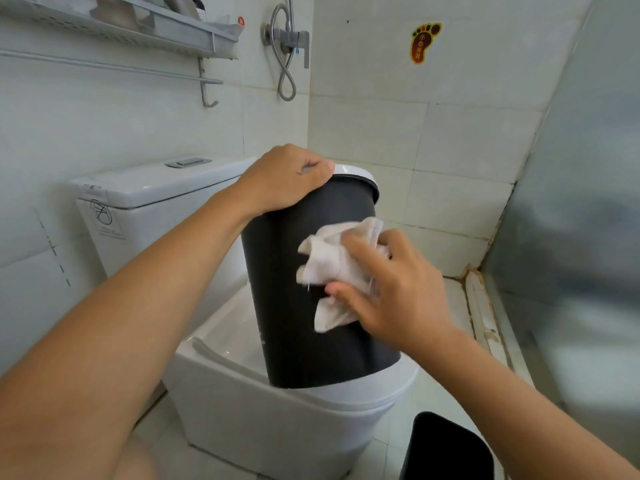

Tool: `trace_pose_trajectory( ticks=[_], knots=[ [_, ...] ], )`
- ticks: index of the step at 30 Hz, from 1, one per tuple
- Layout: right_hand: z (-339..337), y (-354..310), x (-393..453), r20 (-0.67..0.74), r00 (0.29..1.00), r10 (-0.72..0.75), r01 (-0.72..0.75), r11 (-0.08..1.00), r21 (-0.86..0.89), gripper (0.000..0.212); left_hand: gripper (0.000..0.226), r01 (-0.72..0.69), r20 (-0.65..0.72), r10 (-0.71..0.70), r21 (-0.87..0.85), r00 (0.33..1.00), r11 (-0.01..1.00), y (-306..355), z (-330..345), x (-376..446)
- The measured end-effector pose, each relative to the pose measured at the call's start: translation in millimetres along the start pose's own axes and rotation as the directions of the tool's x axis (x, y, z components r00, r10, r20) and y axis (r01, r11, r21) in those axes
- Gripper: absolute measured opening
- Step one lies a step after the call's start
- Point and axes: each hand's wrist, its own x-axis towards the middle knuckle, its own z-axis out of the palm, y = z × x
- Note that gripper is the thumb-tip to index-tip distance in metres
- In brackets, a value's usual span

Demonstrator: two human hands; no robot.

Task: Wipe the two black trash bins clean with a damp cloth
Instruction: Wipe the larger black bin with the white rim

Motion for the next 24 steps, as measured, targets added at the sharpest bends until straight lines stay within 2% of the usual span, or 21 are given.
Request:
trace_pose_trajectory(
  ticks=[3, 6, 8, 11, 15, 17, 19, 21, 23, 24],
  knots=[
    [-5, -11, -35, 0.086, 0.961, -0.261, 0.266, 0.963, -0.052, 0.056, 0.053, 0.028, 0.002, -0.028, -0.028, 1.000, 0.999, -4, 0, 0],
    [-7, -9, -45, 0.122, 0.926, -0.357, 0.363, 0.932, -0.021, 0.054, 0.051, 0.012, 0.019, -0.012, -0.044, 1.000, 0.999, 0, 1, 1],
    [-4, -3, -35, 0.095, 0.953, -0.287, 0.288, 0.958, 0.002, 0.054, 0.052, -0.009, 0.039, 0.011, -0.042, 0.999, 0.999, 3, 2, 1],
    [2, 7, 2, 0.018, 0.997, -0.076, 0.075, 0.997, 0.031, 0.057, 0.053, -0.032, 0.049, 0.035, -0.055, 0.998, 0.998, 4, 1, 0],
    [11, 15, 43, -0.069, 0.985, 0.161, -0.153, 0.983, 0.102, 0.055, 0.052, -0.030, 0.029, 0.032, -0.058, 0.999, 0.998, -2, -6, -3],
    [15, 10, 46, -0.080, 0.980, 0.183, -0.174, 0.979, 0.107, 0.053, 0.051, -0.024, 0.031, 0.026, -0.065, 0.999, 0.998, -6, -7, -5],
    [12, 3, 34, -0.073, 0.994, 0.076, -0.070, 0.994, 0.078, 0.053, 0.051, -0.005, 0.031, 0.007, -0.068, 1.000, 0.998, -8, -7, -5],
    [6, -3, 10, 0.004, 0.993, -0.121, 0.121, 0.991, 0.048, 0.054, 0.050, 0.023, 0.036, -0.021, -0.074, 0.999, 0.997, -11, -8, -5],
    [2, -6, -14, 0.102, 0.934, -0.344, 0.343, 0.939, 0.024, 0.051, 0.051, 0.043, 0.062, -0.037, -0.093, 0.997, 0.995, -11, -10, -5],
    [1, -6, -21, 0.133, 0.904, -0.406, 0.406, 0.913, 0.022, 0.049, 0.052, 0.049, 0.081, -0.040, -0.110, 0.996, 0.993, -11, -11, -4]
  ],
)
